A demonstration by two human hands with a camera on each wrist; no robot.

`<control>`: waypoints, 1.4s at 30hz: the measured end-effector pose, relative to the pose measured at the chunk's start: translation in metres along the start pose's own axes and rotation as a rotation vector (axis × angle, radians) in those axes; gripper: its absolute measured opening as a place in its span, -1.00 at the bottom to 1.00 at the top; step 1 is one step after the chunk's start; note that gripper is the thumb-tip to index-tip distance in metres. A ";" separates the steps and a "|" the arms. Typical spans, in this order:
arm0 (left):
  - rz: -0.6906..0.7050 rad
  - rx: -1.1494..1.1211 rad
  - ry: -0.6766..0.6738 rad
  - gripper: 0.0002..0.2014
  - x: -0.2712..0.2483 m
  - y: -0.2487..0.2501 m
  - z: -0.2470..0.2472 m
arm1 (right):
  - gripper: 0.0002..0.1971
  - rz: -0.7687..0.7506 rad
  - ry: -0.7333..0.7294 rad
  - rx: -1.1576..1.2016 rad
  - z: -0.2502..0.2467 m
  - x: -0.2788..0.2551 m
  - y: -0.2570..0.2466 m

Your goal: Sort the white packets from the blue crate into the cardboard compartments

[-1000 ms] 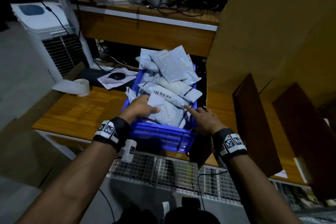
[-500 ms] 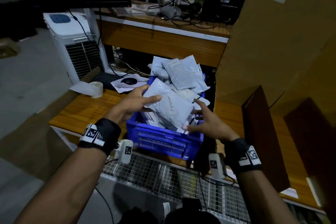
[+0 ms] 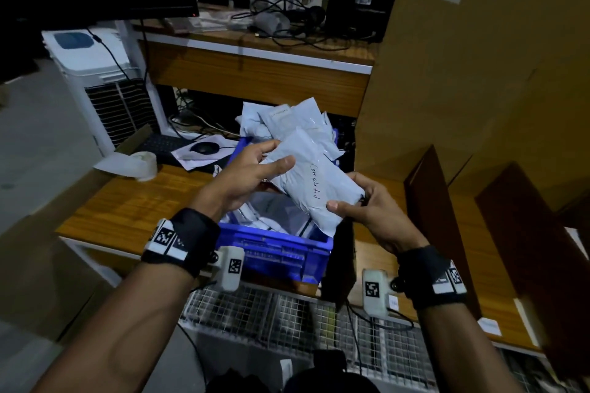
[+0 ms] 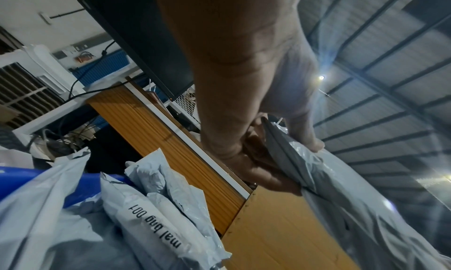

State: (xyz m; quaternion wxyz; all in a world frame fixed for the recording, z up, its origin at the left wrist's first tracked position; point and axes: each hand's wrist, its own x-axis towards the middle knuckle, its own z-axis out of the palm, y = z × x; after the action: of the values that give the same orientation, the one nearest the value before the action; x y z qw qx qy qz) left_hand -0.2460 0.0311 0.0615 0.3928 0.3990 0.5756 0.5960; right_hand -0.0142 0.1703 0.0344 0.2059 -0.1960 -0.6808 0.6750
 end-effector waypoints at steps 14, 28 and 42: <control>-0.085 0.033 -0.187 -0.37 0.011 -0.007 0.019 | -0.47 -0.057 0.385 0.323 -0.029 0.000 -0.023; -0.053 0.138 -0.320 -0.40 0.008 -0.007 0.038 | -0.51 -0.137 0.458 0.422 -0.023 0.005 -0.034; -0.198 0.461 0.402 -0.73 0.059 -0.087 -0.008 | -0.62 0.140 0.430 0.256 -0.029 0.023 0.026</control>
State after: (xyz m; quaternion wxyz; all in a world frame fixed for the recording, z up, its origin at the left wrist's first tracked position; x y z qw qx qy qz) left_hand -0.2743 0.0850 -0.0242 0.2266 0.2938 0.7977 0.4755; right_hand -0.0182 0.2072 0.0092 0.3218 -0.3538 -0.5152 0.7112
